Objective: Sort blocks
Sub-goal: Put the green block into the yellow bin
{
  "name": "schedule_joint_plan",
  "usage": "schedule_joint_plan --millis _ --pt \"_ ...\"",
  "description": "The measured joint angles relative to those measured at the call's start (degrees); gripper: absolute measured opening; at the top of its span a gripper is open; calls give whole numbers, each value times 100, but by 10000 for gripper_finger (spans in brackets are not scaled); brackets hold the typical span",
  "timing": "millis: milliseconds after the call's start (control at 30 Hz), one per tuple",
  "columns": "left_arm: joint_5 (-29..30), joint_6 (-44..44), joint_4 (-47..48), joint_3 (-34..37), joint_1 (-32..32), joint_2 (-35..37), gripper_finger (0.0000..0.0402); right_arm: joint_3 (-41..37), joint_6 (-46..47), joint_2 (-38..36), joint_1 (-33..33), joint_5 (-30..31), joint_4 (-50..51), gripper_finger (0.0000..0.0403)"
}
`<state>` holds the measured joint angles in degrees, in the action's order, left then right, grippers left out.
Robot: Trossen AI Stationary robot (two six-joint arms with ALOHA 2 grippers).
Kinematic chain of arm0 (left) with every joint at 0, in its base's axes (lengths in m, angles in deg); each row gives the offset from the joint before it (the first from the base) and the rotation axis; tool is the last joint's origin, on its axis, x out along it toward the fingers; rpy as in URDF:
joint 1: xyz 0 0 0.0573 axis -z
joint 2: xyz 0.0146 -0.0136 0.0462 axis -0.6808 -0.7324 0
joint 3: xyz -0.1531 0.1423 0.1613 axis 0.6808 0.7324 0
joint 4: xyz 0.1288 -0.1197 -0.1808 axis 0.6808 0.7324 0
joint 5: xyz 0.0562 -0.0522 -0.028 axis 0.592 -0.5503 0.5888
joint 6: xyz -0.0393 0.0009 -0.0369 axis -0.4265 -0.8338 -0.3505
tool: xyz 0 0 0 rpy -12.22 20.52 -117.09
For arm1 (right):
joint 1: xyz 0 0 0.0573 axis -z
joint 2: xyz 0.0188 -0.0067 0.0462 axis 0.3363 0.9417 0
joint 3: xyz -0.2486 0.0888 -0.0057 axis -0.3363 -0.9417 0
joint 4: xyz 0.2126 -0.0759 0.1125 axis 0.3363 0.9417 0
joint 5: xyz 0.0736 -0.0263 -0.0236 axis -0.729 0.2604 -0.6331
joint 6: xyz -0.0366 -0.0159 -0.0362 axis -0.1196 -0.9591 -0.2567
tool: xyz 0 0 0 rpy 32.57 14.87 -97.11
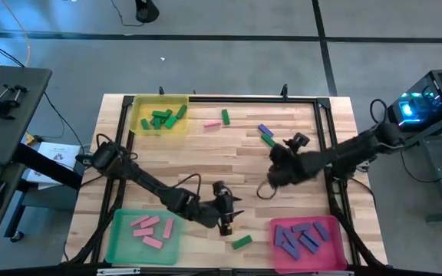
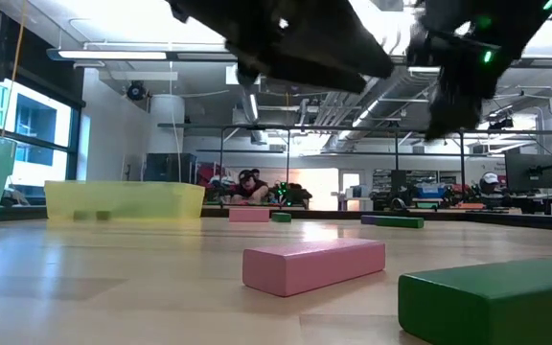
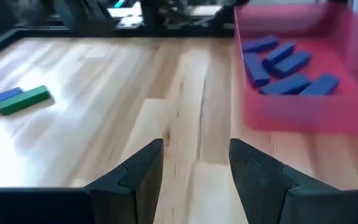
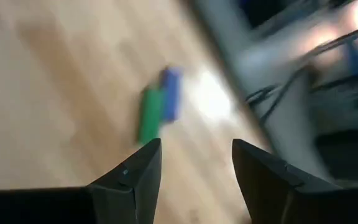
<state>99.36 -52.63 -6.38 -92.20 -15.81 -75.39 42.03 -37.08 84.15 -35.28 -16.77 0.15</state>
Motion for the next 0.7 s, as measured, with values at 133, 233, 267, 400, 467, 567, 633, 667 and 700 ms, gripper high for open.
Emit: schedule_joint_plan --millis 133,233,267,400,467,567,633,667,700 --pt "517 -222 490 3 183 195 172 -1071 -1880 -305 976 -1648 -2094 181" --pt "735 -268 774 3 299 354 172 -1757 -2492 -459 1615 -2281 -3553 181" --pt "768 -269 832 3 326 387 172 -1935 -2528 -487 1785 -2308 -3923 181" --pt "832 -265 913 3 399 457 172 -2470 -2568 -535 2269 -2277 -5307 181" --pt "931 -264 949 3 421 457 172 -2692 -2662 -535 2489 -2475 -5889 181" --pt "966 -417 1089 3 457 457 172 -2972 -2655 -535 2816 -2879 -6349 181" --pt "968 -590 1230 3 485 458 172 -3144 -2651 -535 2958 -3019 -6485 181" --pt "967 -680 1328 3 504 474 172 -3225 -2647 -535 3006 -3034 -6492 181" --pt "967 -785 1440 3 521 498 172 -3296 -2645 -535 3042 -3043 -6496 181"
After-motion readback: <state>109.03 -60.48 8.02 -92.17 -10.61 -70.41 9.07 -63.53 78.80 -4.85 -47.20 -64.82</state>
